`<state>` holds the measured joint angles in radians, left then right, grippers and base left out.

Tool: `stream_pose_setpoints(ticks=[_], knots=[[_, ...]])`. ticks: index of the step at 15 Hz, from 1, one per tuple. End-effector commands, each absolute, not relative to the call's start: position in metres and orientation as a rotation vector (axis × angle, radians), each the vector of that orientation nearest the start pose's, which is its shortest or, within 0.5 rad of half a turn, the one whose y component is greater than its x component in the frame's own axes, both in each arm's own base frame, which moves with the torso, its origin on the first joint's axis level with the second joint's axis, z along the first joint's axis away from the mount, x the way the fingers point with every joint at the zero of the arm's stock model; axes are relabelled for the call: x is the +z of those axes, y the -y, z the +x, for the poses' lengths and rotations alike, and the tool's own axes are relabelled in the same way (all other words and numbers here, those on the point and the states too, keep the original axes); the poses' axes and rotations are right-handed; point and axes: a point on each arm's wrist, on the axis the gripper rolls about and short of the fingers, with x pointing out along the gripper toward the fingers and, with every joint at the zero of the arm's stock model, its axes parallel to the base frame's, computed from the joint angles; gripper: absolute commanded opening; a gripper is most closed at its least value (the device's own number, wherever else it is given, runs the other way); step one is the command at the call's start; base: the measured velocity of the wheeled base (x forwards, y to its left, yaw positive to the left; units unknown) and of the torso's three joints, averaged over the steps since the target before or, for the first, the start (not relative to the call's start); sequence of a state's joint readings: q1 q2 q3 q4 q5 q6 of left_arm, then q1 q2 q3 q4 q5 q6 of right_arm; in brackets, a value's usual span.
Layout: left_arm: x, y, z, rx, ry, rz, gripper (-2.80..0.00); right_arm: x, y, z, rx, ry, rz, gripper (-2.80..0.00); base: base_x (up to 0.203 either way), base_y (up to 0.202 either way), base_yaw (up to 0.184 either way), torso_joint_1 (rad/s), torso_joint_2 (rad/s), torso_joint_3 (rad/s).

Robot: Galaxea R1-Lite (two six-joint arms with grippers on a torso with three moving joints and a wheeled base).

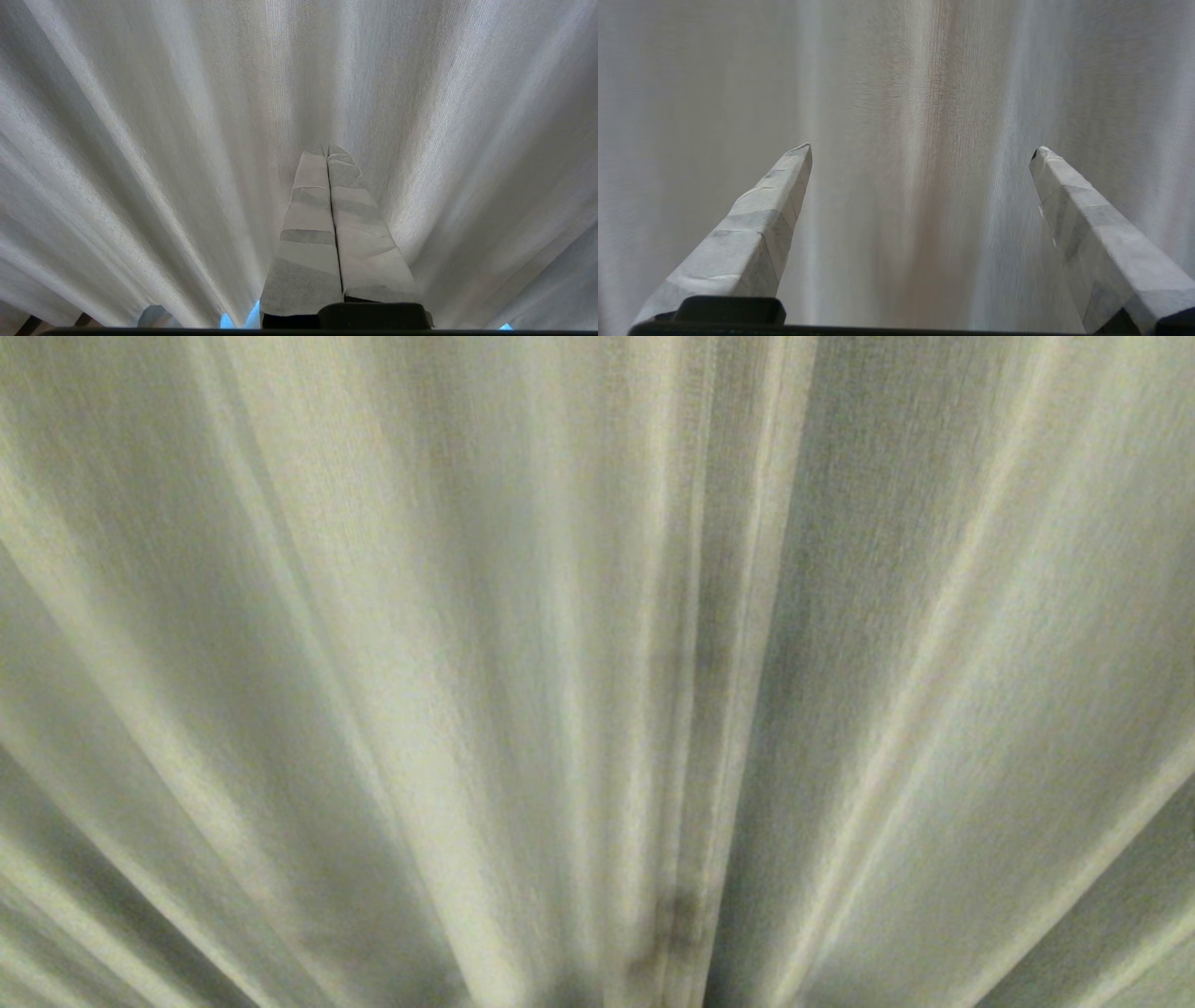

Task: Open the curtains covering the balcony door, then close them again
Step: Pull the outer curtains open on both sides

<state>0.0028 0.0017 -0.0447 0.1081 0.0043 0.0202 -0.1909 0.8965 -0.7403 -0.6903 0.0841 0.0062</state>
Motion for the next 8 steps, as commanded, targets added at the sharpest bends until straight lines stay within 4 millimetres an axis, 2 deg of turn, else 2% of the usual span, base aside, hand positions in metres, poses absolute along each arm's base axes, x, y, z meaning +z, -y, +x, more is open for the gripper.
stream_pose_setpoints(ticks=[1,8], knots=[[0.077,0.0,-0.026,0.007,-0.066,0.02,-2.8,0.338,0.021,0.115,-0.109,0.479,-0.064,0.0,0.0,0.0,0.0,0.0,0.0,0.0],[0.077,0.0,-0.026,0.007,-0.066,0.02,-2.8,0.364,0.036,0.189,-0.104,0.454,-0.058,0.0,0.0,0.0,0.0,0.0,0.0,0.0]])
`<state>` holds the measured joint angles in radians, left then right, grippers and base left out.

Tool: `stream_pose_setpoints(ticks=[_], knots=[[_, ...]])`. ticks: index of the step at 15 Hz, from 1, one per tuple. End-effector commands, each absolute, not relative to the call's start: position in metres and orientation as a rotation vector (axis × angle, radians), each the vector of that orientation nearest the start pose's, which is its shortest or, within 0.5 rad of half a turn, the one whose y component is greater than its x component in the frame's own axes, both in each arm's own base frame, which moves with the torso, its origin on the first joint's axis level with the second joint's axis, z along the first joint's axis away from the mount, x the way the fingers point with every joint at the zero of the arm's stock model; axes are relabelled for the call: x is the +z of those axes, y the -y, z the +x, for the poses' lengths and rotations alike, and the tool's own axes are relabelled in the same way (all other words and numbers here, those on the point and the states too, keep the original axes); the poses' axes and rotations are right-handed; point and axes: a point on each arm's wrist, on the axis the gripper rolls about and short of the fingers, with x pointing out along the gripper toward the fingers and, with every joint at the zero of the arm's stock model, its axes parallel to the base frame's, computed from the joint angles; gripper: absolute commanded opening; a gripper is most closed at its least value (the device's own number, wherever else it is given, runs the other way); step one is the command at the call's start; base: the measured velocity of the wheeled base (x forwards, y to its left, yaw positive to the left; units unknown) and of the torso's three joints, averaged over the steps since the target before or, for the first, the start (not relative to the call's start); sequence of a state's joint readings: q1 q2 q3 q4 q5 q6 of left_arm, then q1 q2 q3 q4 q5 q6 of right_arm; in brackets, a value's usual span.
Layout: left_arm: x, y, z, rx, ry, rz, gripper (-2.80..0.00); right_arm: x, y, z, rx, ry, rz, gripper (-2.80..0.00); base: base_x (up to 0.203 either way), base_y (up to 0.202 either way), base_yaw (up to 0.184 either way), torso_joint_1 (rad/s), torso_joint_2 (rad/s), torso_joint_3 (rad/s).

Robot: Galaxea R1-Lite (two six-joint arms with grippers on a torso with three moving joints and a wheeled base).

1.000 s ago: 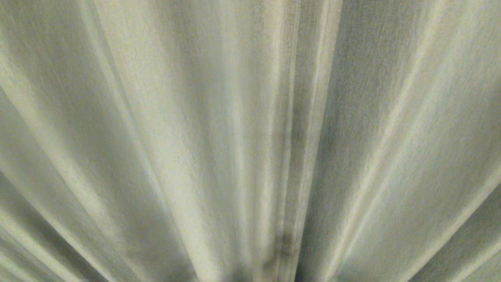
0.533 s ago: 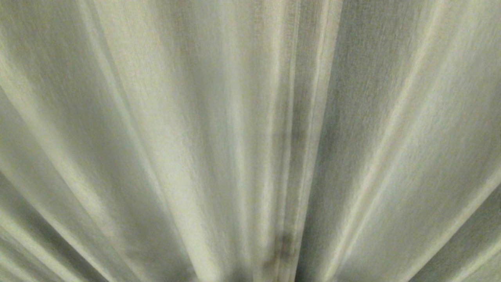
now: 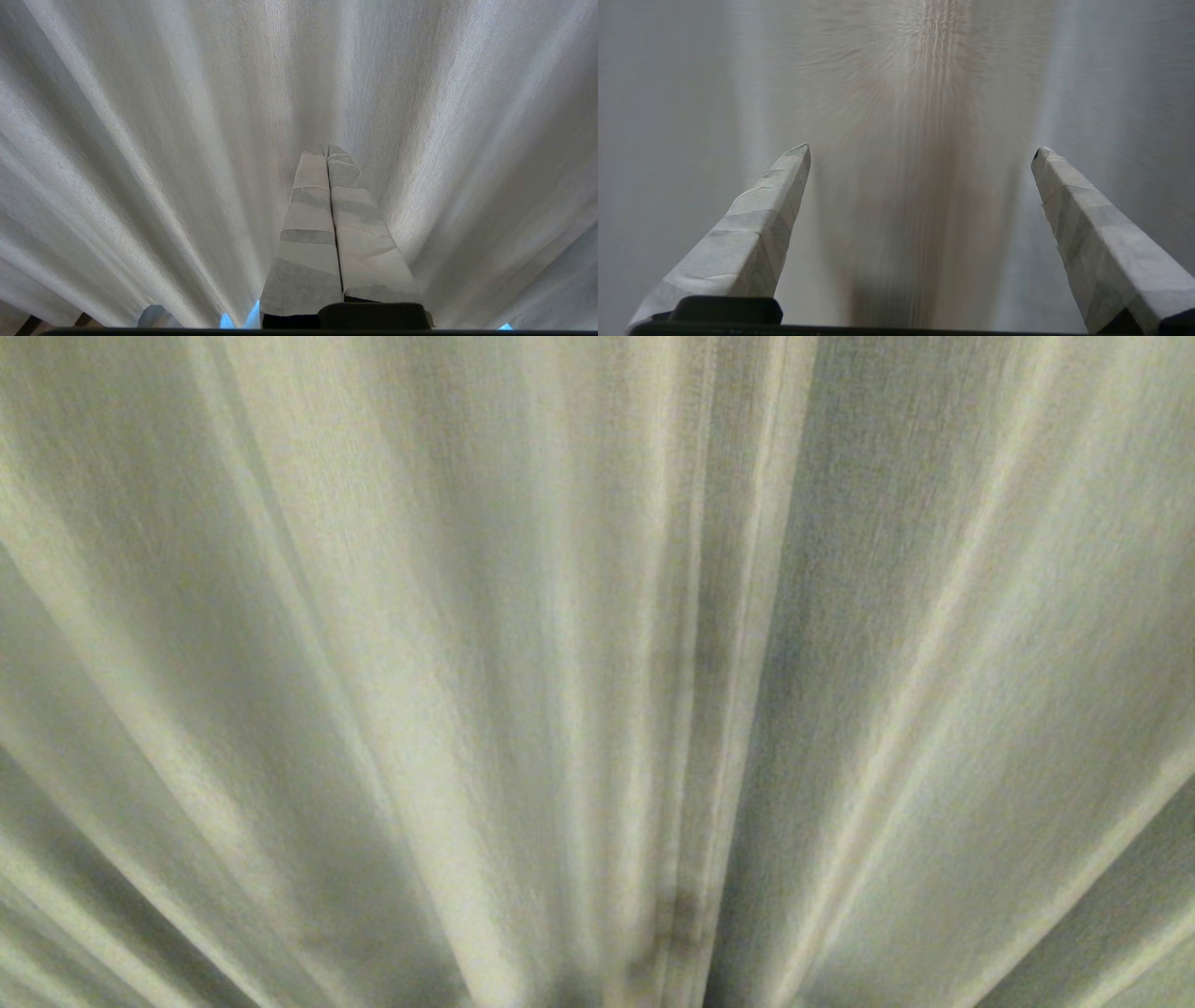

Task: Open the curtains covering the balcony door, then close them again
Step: Pull the outer curtains open on both sides

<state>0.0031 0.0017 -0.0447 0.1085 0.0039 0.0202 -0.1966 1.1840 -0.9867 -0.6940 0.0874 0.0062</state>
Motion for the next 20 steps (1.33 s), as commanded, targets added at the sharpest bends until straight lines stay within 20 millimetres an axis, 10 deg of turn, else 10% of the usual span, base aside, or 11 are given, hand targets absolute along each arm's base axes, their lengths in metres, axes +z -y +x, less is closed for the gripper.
stream_pose_setpoints(ticks=[1,14,15,16,20], knots=[[0.077,0.0,-0.026,0.007,-0.066,0.02,-2.8,0.367,0.037,0.198,-0.103,0.456,-0.057,0.0,0.0,0.0,0.0,0.0,0.0,0.0],[0.077,0.0,-0.026,0.007,-0.066,0.02,-2.8,0.371,0.046,0.261,-0.031,0.436,-0.045,0.0,0.0,0.0,0.0,0.0,0.0,0.0],[0.077,0.0,-0.026,0.007,-0.066,0.02,-2.8,0.372,0.046,0.261,-0.029,0.45,-0.046,-1.73,0.0,0.0,0.0,0.0,0.0,0.0],[0.077,0.0,-0.026,0.007,-0.066,0.02,-2.8,0.372,0.046,0.261,-0.024,0.458,-0.049,-2.8,0.0,0.0,0.0,0.0,0.0,0.0],[0.077,0.0,-0.026,0.007,-0.066,0.02,-2.8,0.374,0.046,0.258,-0.024,0.468,-0.05,-2.8,0.0,0.0,0.0,0.0,0.0,0.0]])
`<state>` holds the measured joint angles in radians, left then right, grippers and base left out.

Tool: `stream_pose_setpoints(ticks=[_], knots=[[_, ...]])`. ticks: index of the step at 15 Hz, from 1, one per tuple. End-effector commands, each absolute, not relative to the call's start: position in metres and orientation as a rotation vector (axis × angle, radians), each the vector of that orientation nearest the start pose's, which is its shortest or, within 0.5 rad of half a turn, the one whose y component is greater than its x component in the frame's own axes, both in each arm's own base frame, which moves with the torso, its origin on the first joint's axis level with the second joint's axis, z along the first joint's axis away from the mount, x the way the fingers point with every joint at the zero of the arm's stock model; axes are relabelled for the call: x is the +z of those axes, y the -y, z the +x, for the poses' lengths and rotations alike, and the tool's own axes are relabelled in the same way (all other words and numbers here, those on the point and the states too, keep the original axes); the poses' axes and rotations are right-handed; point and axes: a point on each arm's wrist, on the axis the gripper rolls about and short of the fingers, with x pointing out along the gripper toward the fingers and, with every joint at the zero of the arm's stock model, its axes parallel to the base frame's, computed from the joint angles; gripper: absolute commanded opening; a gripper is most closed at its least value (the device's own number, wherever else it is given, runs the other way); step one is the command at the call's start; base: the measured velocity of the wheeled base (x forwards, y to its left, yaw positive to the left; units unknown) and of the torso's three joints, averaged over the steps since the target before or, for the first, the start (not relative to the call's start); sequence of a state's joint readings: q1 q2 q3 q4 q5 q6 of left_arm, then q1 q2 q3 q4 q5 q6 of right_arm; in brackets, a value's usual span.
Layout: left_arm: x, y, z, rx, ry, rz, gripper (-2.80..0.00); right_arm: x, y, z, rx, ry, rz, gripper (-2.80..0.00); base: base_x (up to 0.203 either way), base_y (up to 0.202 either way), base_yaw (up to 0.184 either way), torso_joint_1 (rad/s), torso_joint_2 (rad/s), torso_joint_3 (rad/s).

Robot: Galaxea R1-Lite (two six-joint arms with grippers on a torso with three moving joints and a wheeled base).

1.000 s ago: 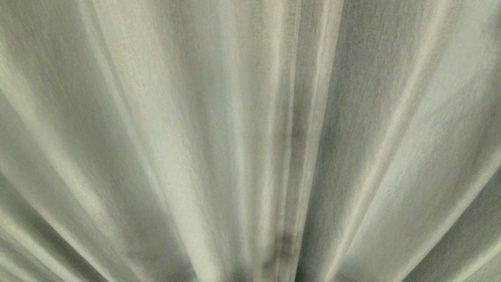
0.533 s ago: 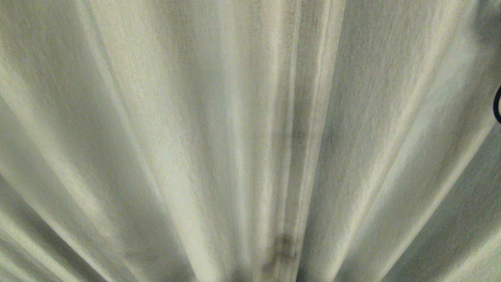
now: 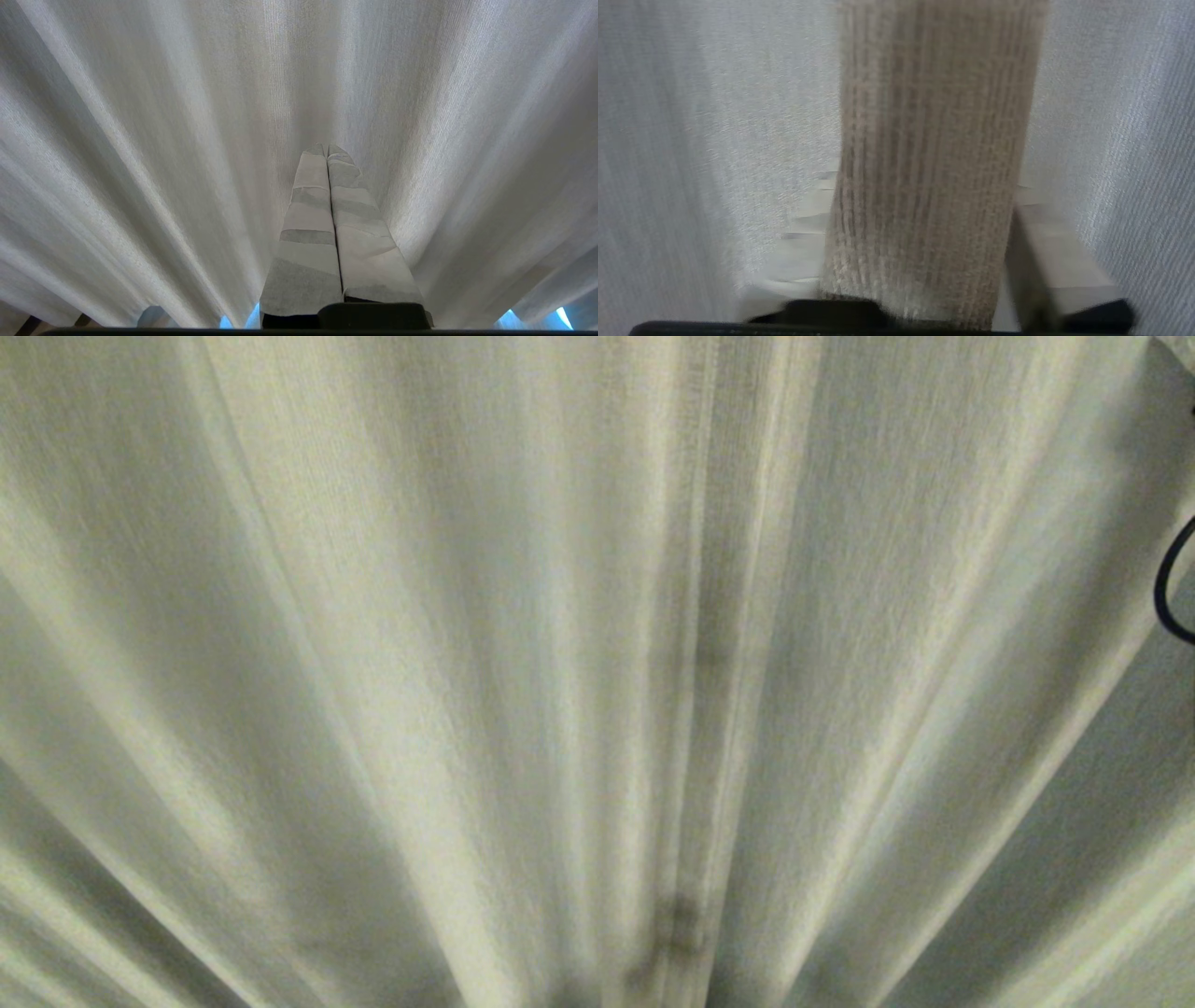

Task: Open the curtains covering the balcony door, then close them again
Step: Pull the outer curtains open on both sides

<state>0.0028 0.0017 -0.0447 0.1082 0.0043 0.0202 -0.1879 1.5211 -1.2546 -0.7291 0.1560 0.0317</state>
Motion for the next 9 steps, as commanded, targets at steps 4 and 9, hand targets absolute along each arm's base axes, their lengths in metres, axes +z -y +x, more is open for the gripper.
stream_pose_setpoints(ticks=[4,9], knots=[[0.077,0.0,-0.026,0.007,-0.066,0.022,-2.8,0.379,0.044,0.247,-0.024,0.475,-0.051,-2.8,0.0,0.0,0.0,0.0,0.0,0.0],[0.077,0.0,-0.026,0.007,-0.066,0.02,-2.8,0.382,0.043,0.236,-0.034,0.456,-0.058,-2.8,0.0,0.0,0.0,0.0,0.0,0.0]])
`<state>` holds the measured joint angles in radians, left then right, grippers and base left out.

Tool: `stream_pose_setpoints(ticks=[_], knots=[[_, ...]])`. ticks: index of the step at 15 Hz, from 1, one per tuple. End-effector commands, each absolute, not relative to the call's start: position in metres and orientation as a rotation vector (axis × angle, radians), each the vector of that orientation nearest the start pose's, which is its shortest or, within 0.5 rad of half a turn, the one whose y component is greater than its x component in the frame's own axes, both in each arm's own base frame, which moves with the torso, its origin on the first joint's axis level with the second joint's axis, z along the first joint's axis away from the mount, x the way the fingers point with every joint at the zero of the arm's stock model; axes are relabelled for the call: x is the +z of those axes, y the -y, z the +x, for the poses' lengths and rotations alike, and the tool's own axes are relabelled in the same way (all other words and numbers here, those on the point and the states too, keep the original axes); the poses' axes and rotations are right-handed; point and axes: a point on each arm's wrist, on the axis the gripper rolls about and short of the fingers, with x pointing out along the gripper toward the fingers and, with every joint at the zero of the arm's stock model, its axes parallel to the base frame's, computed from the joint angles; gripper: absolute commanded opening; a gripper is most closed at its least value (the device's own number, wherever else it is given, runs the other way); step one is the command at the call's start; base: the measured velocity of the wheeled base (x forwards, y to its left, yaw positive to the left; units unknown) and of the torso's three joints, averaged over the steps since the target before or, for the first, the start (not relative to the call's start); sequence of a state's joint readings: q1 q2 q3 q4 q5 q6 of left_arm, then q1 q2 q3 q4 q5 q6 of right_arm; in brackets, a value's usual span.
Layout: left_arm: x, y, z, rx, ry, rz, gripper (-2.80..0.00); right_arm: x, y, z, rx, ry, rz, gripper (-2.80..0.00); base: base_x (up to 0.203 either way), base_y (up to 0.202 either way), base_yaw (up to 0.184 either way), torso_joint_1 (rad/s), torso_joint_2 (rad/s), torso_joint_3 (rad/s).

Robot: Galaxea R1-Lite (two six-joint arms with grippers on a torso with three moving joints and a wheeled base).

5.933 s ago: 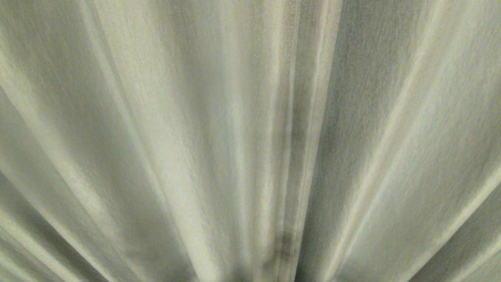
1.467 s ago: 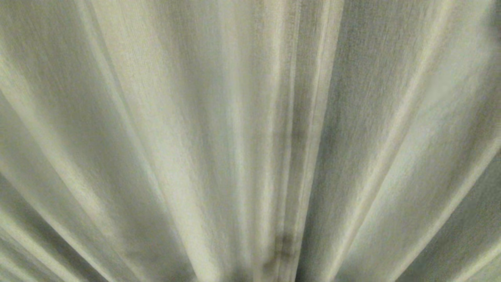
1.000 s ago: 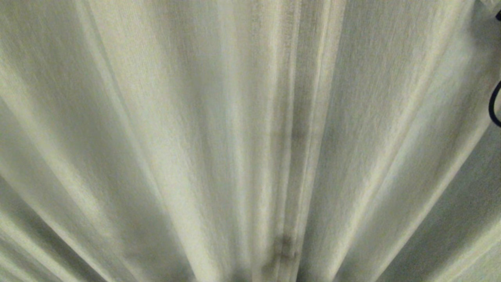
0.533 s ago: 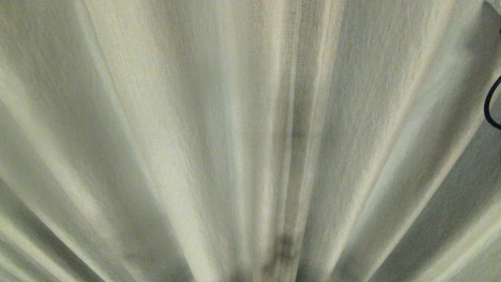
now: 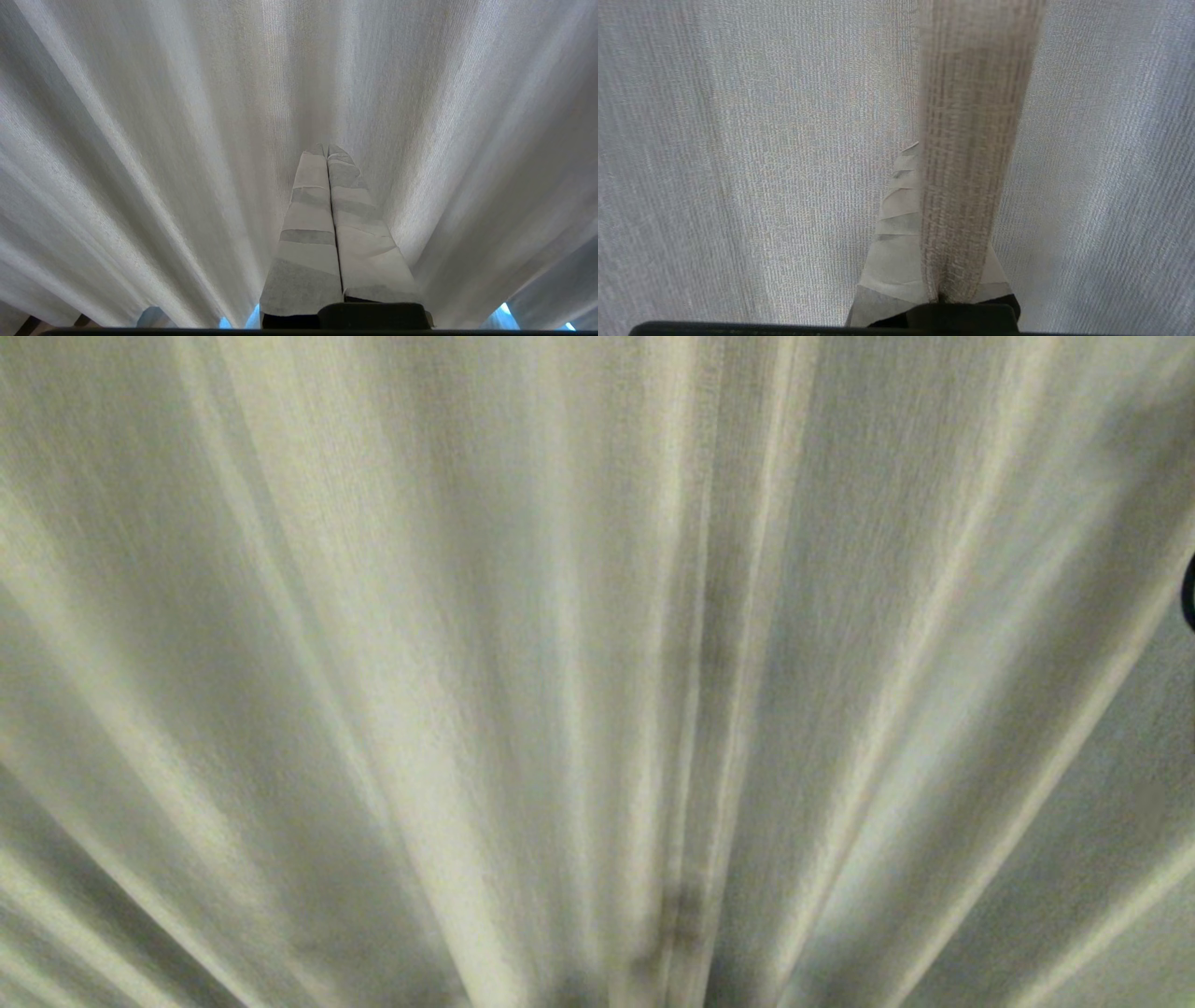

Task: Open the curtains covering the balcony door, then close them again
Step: Pull the outer curtains open on both sides

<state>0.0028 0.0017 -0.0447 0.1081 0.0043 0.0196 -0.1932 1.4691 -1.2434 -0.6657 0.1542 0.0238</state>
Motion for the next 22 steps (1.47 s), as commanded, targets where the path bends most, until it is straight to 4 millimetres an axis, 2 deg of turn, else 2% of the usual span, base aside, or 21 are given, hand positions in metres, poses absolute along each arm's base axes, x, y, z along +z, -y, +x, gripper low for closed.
stream_pose_setpoints(ticks=[1,5,15,18,22], knots=[[0.077,0.0,-0.026,0.007,-0.066,0.02,-2.8,0.383,0.043,0.234,-0.035,0.462,-0.062,-2.8,0.0,0.0,0.0,0.0,0.0,0.0],[0.077,0.0,-0.026,0.007,-0.066,0.02,-2.8,0.381,0.041,0.224,-0.045,0.433,-0.101,-2.8,0.0,0.0,0.0,0.0,0.0,0.0],[0.077,0.0,-0.026,0.007,-0.066,0.02,-2.8,0.378,0.042,0.222,-0.067,0.425,-0.146,-2.8,0.0,0.0,0.0,0.0,0.0,0.0],[0.077,0.0,-0.026,0.007,-0.066,0.02,-2.8,0.378,0.056,0.221,-0.131,0.415,-0.16,-2.8,0.0,0.0,0.0,0.0,0.0,0.0],[0.077,0.0,-0.026,0.007,-0.066,0.021,-2.8,0.381,0.093,0.212,-0.292,0.388,-0.191,-2.8,0.0,0.0,0.0,0.0,0.0,0.0]])
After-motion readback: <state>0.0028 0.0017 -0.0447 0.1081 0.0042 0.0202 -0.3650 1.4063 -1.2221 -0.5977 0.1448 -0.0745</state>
